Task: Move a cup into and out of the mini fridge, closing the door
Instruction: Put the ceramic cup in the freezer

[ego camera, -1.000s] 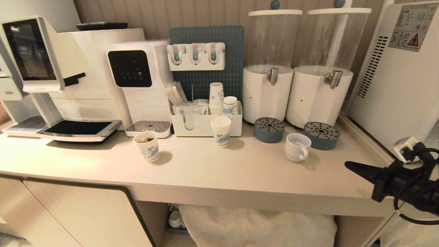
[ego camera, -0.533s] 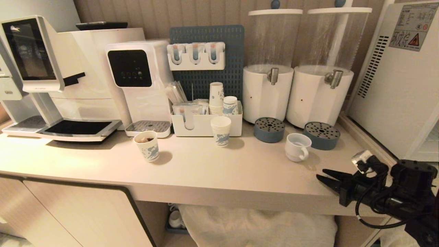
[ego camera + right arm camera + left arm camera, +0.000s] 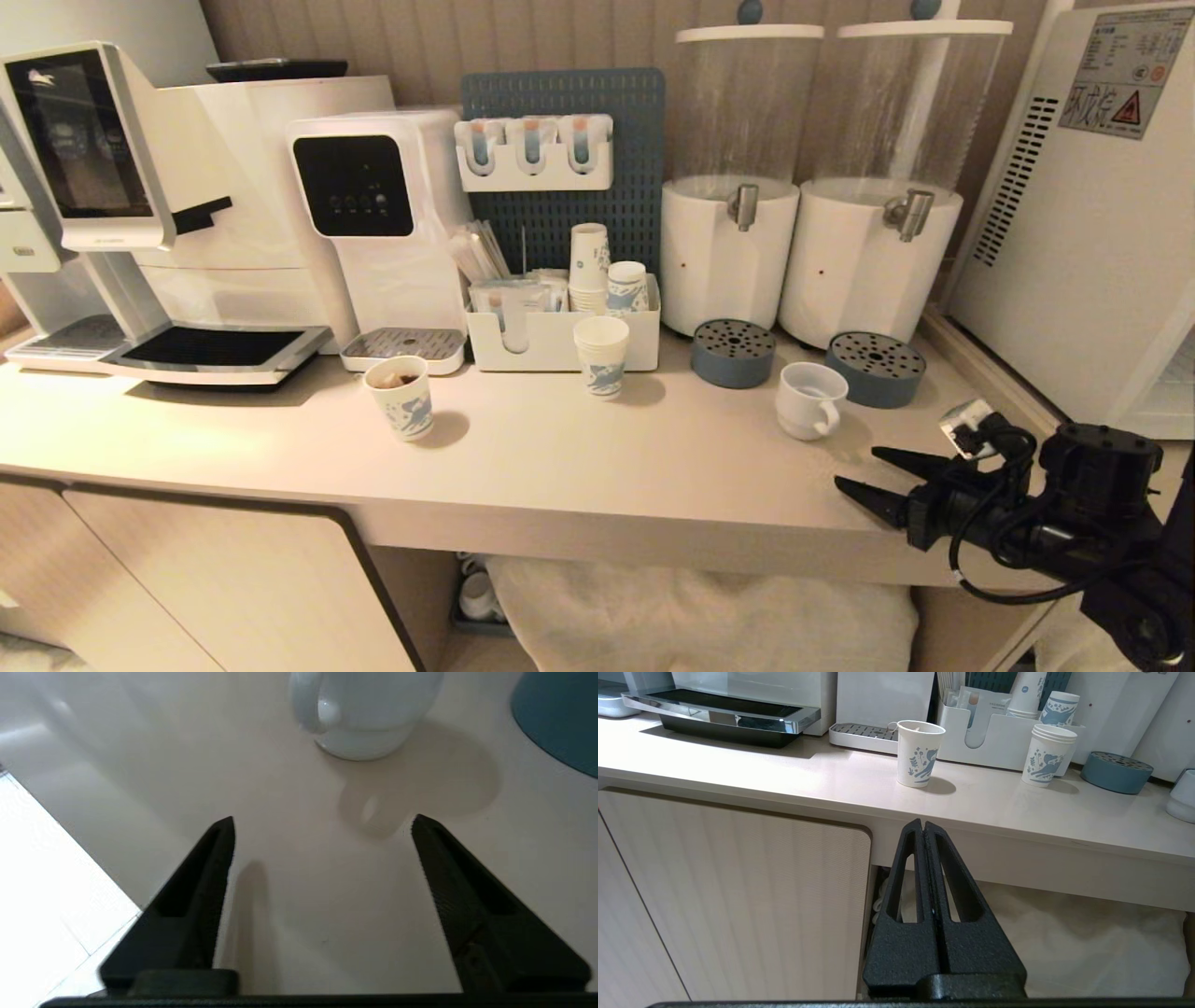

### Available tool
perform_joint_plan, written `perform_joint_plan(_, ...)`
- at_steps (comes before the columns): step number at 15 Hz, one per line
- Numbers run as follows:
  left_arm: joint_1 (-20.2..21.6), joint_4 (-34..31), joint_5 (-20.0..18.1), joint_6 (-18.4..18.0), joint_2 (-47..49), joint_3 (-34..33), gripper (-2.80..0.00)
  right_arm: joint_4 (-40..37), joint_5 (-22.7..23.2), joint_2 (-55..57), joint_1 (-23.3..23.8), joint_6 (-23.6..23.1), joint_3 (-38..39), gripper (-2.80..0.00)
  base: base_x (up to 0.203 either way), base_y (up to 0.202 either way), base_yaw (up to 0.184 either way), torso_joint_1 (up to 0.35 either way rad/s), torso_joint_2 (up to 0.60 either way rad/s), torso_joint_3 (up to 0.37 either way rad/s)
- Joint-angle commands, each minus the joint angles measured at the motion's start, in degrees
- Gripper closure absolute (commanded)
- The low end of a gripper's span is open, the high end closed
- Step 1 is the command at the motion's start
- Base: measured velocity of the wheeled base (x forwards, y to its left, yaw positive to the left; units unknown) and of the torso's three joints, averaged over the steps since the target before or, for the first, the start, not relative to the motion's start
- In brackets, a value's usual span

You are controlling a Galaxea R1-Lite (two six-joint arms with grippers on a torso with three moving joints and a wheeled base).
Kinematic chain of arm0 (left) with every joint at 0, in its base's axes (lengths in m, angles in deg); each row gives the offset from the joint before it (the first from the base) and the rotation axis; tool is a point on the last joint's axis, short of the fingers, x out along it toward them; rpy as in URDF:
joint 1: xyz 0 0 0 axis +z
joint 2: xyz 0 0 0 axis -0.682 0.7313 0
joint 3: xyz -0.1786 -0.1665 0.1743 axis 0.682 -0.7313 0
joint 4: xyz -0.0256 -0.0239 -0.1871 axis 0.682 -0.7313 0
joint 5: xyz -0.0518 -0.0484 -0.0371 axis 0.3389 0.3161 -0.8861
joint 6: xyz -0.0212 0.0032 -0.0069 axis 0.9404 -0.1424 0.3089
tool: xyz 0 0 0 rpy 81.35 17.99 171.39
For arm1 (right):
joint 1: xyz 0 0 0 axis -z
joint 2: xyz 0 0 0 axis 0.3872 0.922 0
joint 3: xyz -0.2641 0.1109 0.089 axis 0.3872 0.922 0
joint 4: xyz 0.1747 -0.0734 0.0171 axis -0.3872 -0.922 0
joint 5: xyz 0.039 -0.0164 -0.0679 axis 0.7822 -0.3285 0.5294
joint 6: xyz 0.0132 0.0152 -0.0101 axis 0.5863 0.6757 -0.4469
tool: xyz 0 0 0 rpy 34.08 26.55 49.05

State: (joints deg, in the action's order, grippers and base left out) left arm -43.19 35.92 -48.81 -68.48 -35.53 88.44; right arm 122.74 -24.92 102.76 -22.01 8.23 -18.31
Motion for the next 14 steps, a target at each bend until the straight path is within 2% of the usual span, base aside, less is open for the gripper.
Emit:
perform_joint_plan(1,0.01,0.06,0.0,0.09,-0.26,-2.29,0.0,-0.99,0.23,-1.44,-0.02,0.01,-1.57,-2.8,0.0,0.0,0.0,0.0,0.0,0.0)
perform_joint_plan(4,0.01,0.06,0.0,0.09,-0.26,-2.29,0.0,-10.14,0.24,-3.66,-0.3,0.02,-6.99,-2.8,0.0,0.0,0.0,0.0,0.0,0.0)
perform_joint_plan(14,0.01,0.06,0.0,0.09,-0.26,-2.29,0.0,-21.49,-0.06,-2.1,-2.18,0.16,-19.59,-2.8,0.0,0.0,0.0,0.0,0.0,0.0)
